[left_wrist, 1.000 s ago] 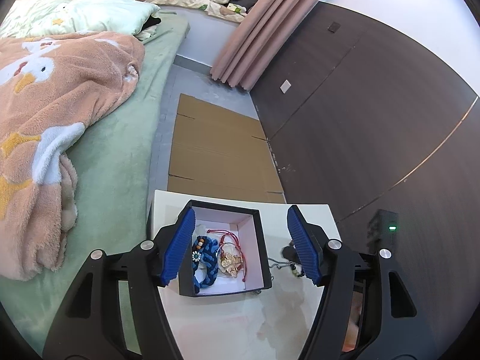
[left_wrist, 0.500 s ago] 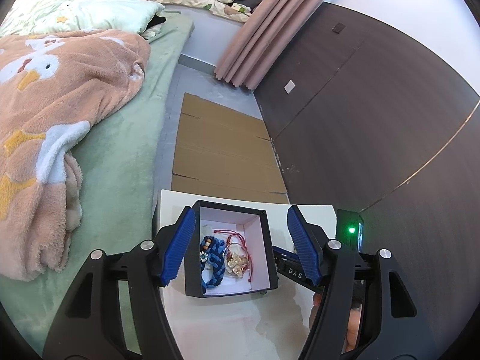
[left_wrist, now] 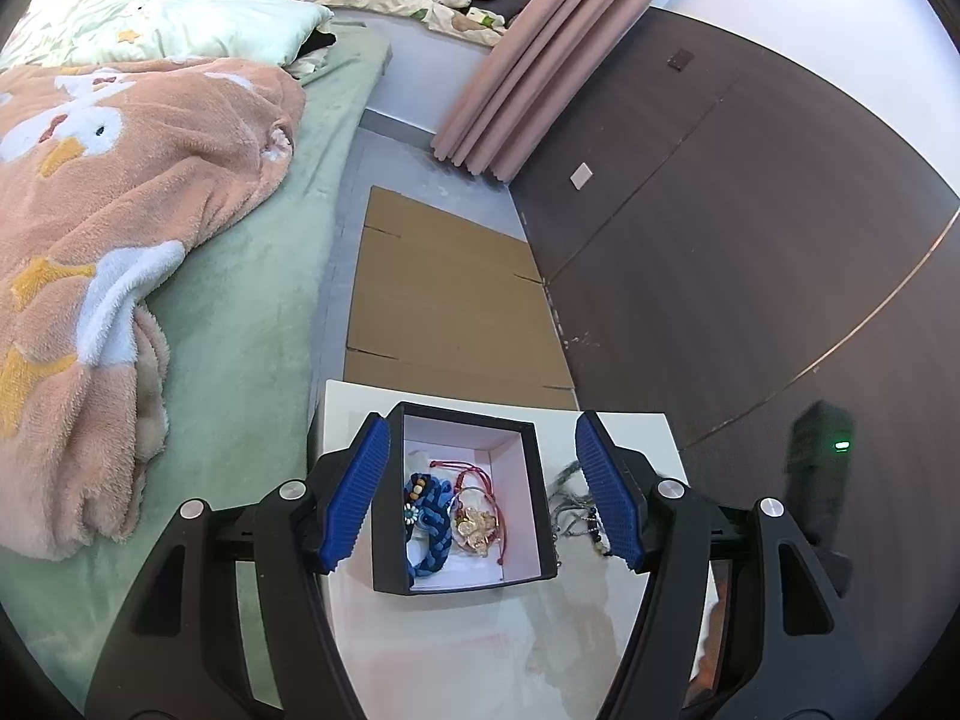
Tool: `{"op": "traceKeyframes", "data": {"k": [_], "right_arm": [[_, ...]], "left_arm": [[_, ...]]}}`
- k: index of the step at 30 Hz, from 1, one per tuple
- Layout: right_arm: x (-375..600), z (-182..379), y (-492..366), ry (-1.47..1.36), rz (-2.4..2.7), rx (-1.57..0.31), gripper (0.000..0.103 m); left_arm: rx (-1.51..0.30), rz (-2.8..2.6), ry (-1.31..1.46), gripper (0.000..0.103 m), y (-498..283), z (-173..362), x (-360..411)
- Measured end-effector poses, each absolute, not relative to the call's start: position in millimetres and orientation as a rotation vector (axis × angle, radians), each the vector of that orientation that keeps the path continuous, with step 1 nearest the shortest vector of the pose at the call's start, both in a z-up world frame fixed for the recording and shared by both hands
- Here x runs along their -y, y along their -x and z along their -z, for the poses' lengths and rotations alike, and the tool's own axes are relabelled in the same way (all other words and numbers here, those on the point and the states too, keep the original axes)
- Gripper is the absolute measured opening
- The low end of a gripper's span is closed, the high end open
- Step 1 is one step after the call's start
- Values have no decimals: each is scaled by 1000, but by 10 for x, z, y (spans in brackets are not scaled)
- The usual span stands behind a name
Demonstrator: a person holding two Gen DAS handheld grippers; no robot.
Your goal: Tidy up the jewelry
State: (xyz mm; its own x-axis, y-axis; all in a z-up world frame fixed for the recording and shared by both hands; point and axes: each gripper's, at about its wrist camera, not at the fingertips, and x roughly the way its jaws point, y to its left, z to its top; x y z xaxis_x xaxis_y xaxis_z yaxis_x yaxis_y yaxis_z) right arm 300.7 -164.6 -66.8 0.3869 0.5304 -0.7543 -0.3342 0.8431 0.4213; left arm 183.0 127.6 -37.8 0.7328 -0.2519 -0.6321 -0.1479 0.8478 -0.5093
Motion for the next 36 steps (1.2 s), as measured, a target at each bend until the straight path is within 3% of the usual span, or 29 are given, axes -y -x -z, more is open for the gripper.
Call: {"op": "traceKeyframes", "data": {"k": [36], "right_arm": [[1818,-1400,-2054,-274,-661,-564,8]], "left_arm": [[-687,56,624,68,-1676,194,-1496]]}}
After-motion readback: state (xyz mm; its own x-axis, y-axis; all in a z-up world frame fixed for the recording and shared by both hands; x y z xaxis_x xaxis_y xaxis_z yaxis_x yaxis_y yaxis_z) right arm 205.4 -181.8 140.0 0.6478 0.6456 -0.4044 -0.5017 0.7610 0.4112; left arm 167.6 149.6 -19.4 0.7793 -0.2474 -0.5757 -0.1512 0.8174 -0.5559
